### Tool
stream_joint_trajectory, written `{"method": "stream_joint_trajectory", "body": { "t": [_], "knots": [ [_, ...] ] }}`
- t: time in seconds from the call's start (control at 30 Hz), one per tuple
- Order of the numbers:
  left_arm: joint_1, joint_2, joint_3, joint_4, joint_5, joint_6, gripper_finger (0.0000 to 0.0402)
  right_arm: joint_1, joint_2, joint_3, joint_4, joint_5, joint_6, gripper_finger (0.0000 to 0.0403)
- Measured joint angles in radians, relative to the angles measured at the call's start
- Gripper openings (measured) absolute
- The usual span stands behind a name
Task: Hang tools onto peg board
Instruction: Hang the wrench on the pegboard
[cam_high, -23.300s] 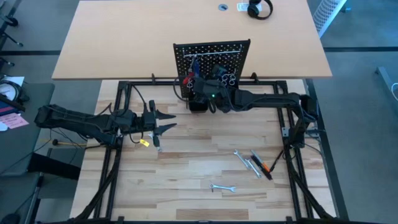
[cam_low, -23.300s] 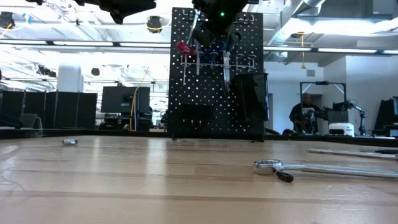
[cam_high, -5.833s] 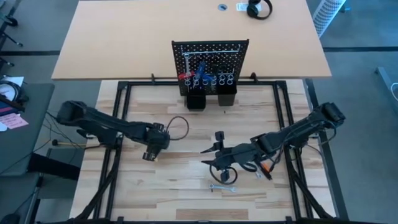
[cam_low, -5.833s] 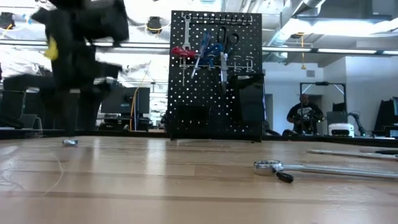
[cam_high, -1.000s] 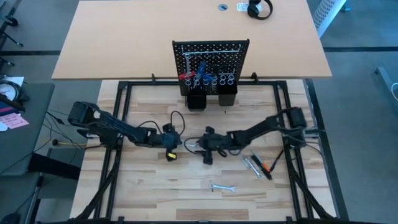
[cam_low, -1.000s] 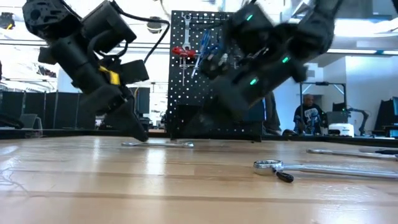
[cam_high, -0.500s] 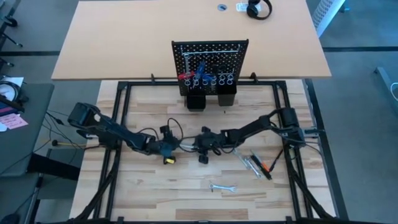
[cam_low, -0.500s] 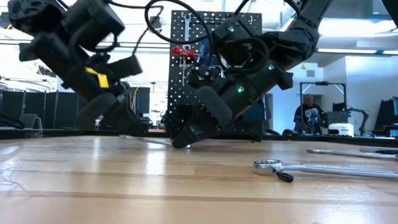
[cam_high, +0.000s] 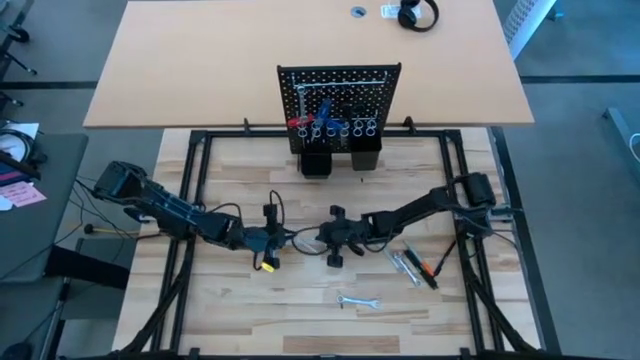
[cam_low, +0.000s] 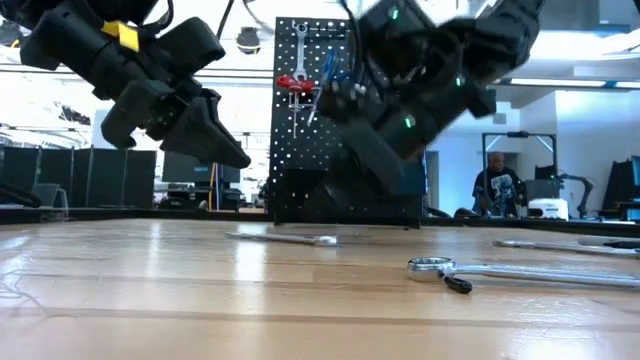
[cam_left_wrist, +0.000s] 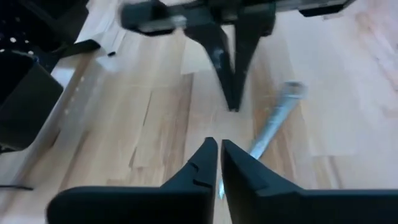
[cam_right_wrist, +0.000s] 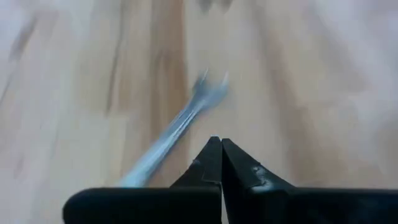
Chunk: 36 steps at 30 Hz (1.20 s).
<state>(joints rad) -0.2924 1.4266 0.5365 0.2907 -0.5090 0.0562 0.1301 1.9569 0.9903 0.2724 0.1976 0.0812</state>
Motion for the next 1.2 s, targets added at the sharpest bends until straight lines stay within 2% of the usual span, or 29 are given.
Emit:
{"method": "stream_joint_trajectory", "body": {
  "t": [0.1,0.27,0.33,0.53,0.6,0.67,0.77,0.83,1.03,1.2],
  "knots": [
    [0.001,0.0,0.0,-0.004,0.006,-0.009,0.0037,0.02,-0.041,0.003,0.016,0.075,-0.011,0.0013],
    [0.001,0.0,0.0,-0.01,0.007,-0.016,0.0063,0.045,-0.07,0.004,0.018,0.063,0.061,0.0053],
    [0.001,0.0,0.0,-0.008,0.015,-0.02,0.0068,0.059,-0.068,0.004,0.021,0.024,0.098,0.0079],
    [0.0,0.0,0.0,0.007,0.131,0.036,0.007,0.144,-0.008,0.013,0.003,-0.035,0.156,0.0182],
    [0.001,0.0,0.0,0.026,0.148,0.073,0.007,0.187,0.008,0.044,-0.038,0.007,0.191,0.0207],
    [0.001,0.0,0.0,0.053,0.156,0.115,0.007,0.227,0.029,0.084,-0.093,0.115,0.257,0.0219],
    [0.001,0.0,0.0,0.096,0.157,0.175,0.007,0.276,0.076,0.128,-0.169,0.252,0.344,0.022],
    [0.003,0.0,0.0,0.119,0.157,0.203,0.007,0.287,0.107,0.149,-0.193,0.276,0.404,0.0214],
    [0.013,0.0,0.0,0.131,0.157,0.252,0.007,0.272,0.177,0.186,-0.292,0.264,0.551,0.0173],
    [0.028,0.0,0.0,0.129,0.157,0.255,0.007,0.254,0.188,0.189,-0.318,0.22,0.572,0.01]
  ]
}}
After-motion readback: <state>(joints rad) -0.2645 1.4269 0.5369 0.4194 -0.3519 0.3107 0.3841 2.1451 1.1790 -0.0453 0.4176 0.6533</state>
